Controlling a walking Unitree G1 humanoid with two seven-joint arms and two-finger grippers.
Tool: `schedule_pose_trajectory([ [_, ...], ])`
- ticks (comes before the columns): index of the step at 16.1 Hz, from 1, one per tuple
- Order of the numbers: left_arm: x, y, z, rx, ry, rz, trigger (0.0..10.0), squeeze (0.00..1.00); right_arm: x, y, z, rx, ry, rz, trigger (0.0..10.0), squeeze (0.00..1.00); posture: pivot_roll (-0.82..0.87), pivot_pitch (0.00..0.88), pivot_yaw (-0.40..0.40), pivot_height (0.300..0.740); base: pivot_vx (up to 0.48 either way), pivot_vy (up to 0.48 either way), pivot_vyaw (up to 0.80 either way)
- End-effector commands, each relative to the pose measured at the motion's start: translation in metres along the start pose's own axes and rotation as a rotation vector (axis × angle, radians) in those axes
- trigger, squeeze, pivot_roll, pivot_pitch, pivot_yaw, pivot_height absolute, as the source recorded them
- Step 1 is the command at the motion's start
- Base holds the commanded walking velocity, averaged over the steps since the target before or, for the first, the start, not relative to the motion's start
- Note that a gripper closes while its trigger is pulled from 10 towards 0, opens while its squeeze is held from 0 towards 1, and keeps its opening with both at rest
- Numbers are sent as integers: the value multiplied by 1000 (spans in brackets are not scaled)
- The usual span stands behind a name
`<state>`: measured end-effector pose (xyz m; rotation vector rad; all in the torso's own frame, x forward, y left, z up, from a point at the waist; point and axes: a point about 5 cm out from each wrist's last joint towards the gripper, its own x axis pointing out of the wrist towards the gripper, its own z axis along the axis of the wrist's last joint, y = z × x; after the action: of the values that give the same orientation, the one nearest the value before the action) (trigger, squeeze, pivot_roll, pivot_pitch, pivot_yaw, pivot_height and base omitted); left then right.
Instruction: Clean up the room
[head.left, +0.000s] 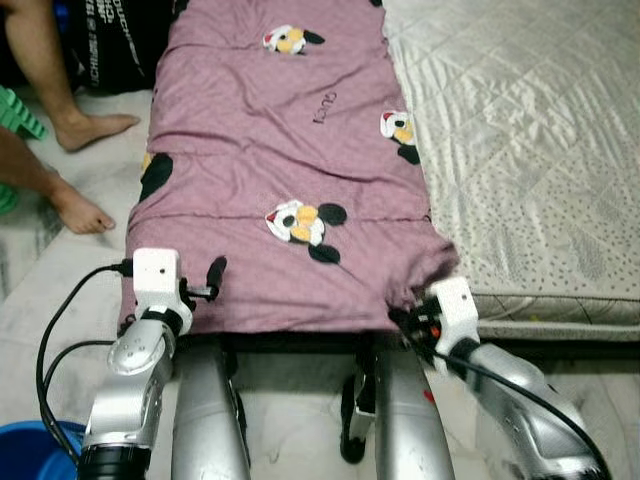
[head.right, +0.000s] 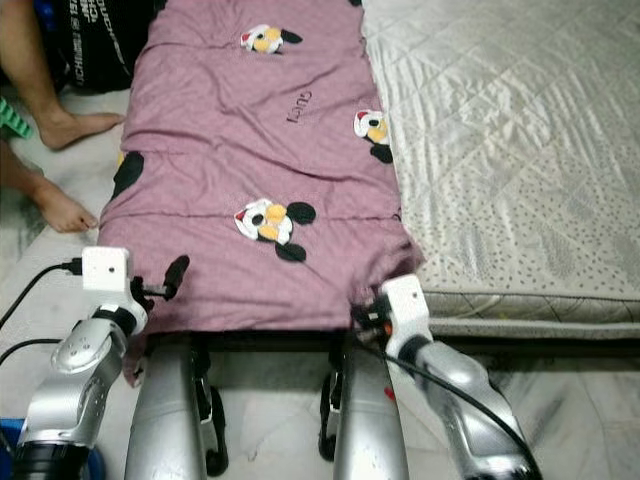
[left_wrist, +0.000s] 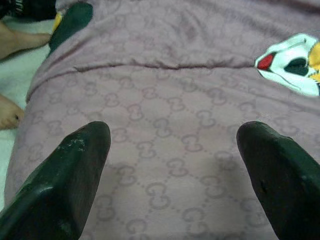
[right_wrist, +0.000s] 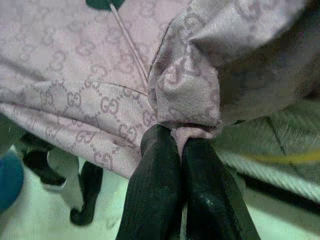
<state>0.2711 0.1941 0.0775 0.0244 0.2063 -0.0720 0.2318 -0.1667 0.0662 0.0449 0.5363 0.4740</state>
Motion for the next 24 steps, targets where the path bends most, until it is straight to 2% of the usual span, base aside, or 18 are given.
schedule_pose_trajectory([
  [1,-1,-2,-9,20,44,-24,10000,0,-11,-8,-18,36,96,-51,10000,922,1,194,-66,582,0,0,0],
  [2,0,-4,-9,30,47,-36,10000,0,-13,-8,-19,35,107,-56,10000,1000,-4,194,-59,582,0,0,0],
  [5,1,-3,-9,45,53,-42,10000,0,-15,-17,-12,-69,111,-148,10000,1000,-3,195,-54,582,0,0,0],
  [6,1,-2,-10,51,58,-42,10000,0,-16,-29,-1,-109,71,-239,10000,1000,-2,195,-52,582,0,0,0],
  [7,1,-2,-10,53,59,-42,10000,0,-16,-32,4,-112,46,-265,10000,1000,-2,195,-53,582,0,0,0],
  [8,1,-2,-10,55,58,-42,10000,0,-16,-39,14,-168,3,-321,10000,1000,-2,194,-54,582,0,0,0],
  [9,1,-1,-10,57,57,-41,10000,0,-15,-45,30,-204,-81,-377,10000,1000,-1,193,-53,582,0,0,0],
  [10,2,-1,-9,57,51,-39,10000,0,-16,-57,52,-229,-183,-486,10000,1000,2,190,-52,582,0,0,0],
  [14,2,-1,-7,62,41,-36,10000,0,-14,-70,81,-259,-306,-587,10000,1000,11,186,-51,582,0,0,0],
  [17,2,1,-5,60,34,-31,10000,0,5,-60,88,-157,-356,-501,10000,1000,15,185,-50,582,0,0,0],
  [19,2,-1,-1,54,14,-29,10000,0,44,-33,78,-85,-288,-343,10000,1000,48,185,-48,582,0,0,0],
  [20,1,0,0,54,12,-28,10000,0,51,-29,74,-76,-273,-325,10000,1000,48,185,-48,582,0,0,0],
  [21,-1,1,1,54,7,-24,10000,0,72,-15,66,-51,-220,-272,10000,1000,64,187,-47,582,0,0,0],
  [24,-4,2,1,55,7,-16,10000,0,98,3,49,-2,-96,-210,10000,1000,93,194,-50,582,0,0,0],
])
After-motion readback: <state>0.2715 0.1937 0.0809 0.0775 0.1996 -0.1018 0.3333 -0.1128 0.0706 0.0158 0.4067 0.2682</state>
